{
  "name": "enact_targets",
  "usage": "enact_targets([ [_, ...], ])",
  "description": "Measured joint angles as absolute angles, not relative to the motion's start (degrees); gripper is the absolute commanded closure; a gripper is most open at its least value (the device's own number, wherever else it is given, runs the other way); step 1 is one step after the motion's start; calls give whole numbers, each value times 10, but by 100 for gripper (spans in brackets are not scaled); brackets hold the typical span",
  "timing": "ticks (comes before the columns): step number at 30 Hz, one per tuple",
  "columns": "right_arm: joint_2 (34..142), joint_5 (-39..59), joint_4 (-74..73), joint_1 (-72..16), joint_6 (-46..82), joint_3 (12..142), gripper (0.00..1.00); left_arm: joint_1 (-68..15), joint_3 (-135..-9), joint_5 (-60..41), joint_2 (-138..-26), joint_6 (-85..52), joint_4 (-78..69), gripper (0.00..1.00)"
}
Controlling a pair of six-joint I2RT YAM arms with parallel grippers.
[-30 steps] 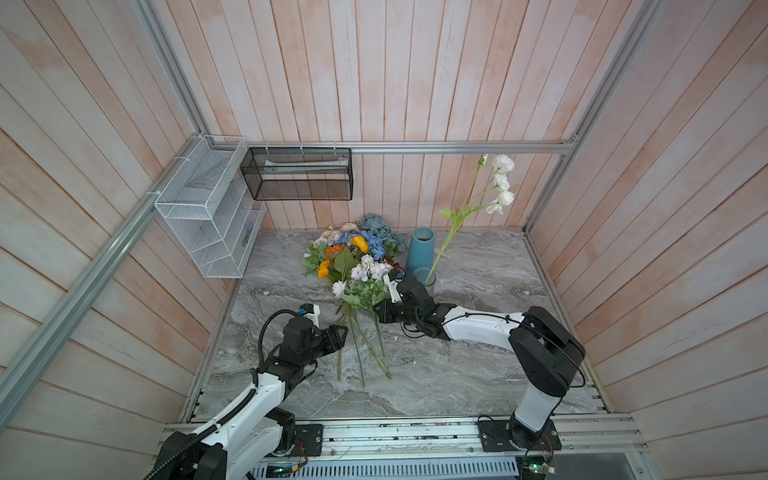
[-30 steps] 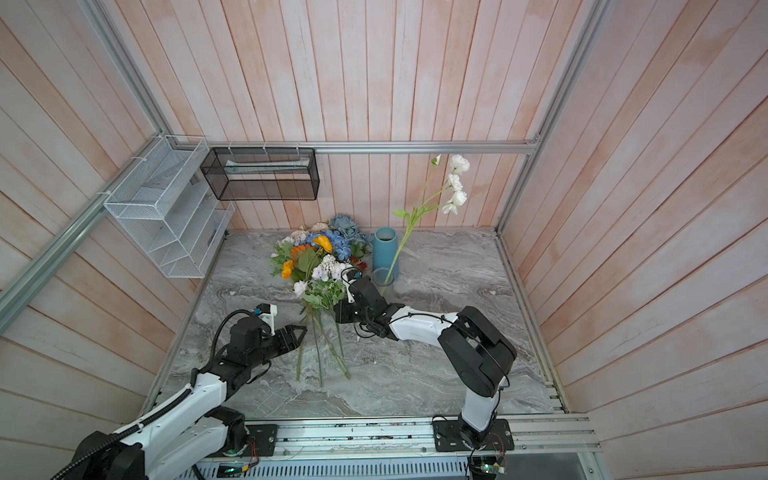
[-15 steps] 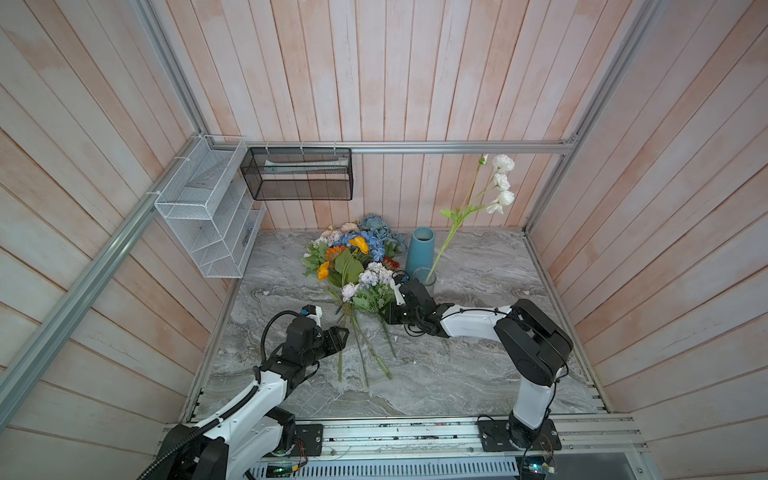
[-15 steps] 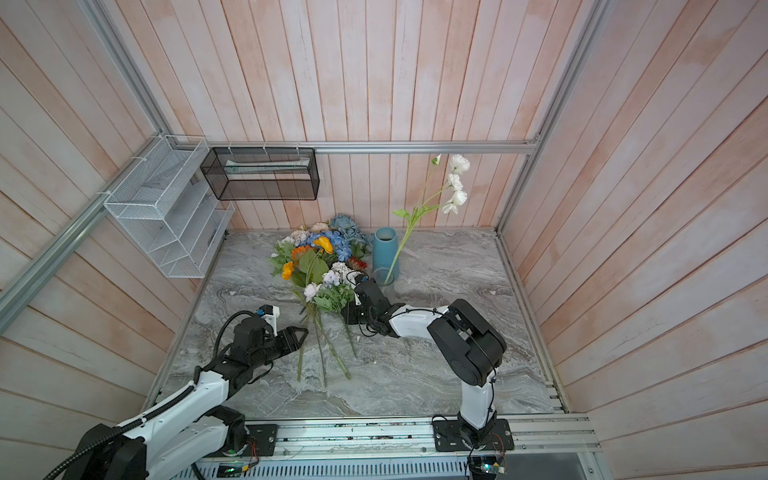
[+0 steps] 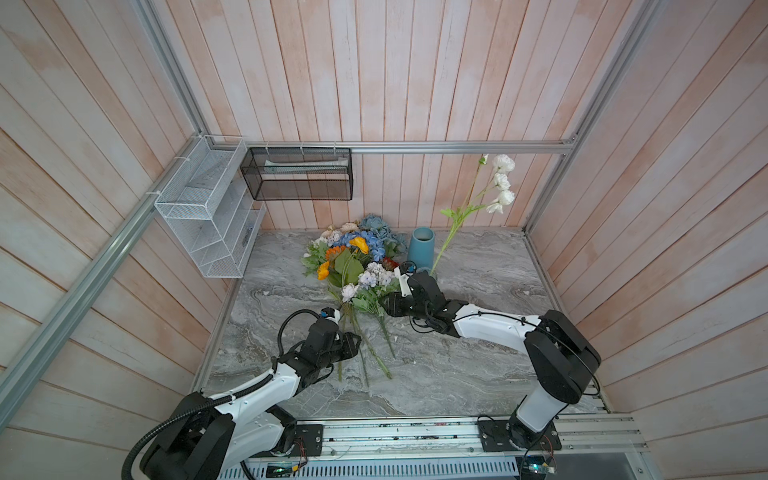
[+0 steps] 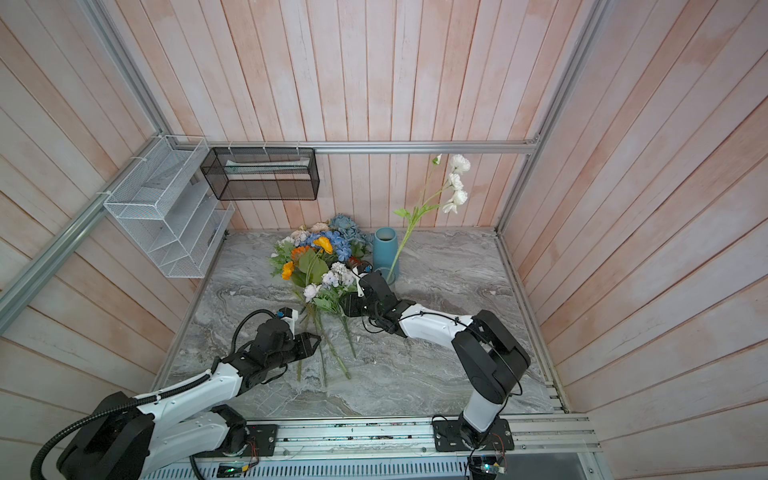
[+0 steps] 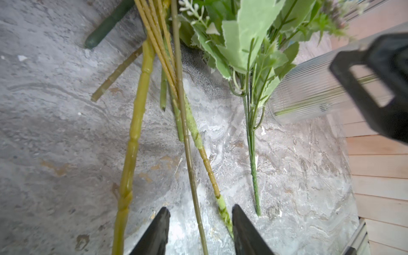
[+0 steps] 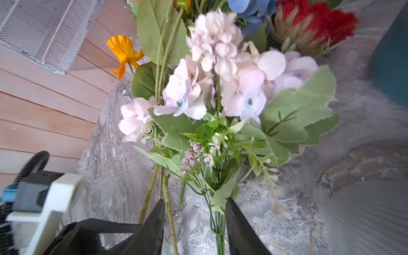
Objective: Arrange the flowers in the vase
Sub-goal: 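Hold the bouquet with the left gripper and pull an orange flower upward with the right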
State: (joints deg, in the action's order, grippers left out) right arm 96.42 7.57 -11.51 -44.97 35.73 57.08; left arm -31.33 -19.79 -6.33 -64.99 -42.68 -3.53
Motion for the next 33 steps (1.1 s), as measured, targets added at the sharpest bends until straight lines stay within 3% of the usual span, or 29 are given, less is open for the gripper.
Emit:
enact_targets([
  [8, 953, 77, -115, -459, 349, 571, 55, -319, -232, -39, -727, -429, -55, 61],
  [14, 948, 80, -114, -469, 343, 571, 55, -319, -248, -27, -779, -427, -69, 77],
  [18, 932, 80, -109, -469, 341, 571, 55, -319, -250, -25, -787, -427, -73, 99],
  [24, 907, 77, -107, -469, 332, 571, 55, -319, -251, -25, -767, -427, -64, 100],
  [33, 904, 75, -102, -469, 325, 572, 55, -319, -251, 25, -613, -402, -21, 100],
])
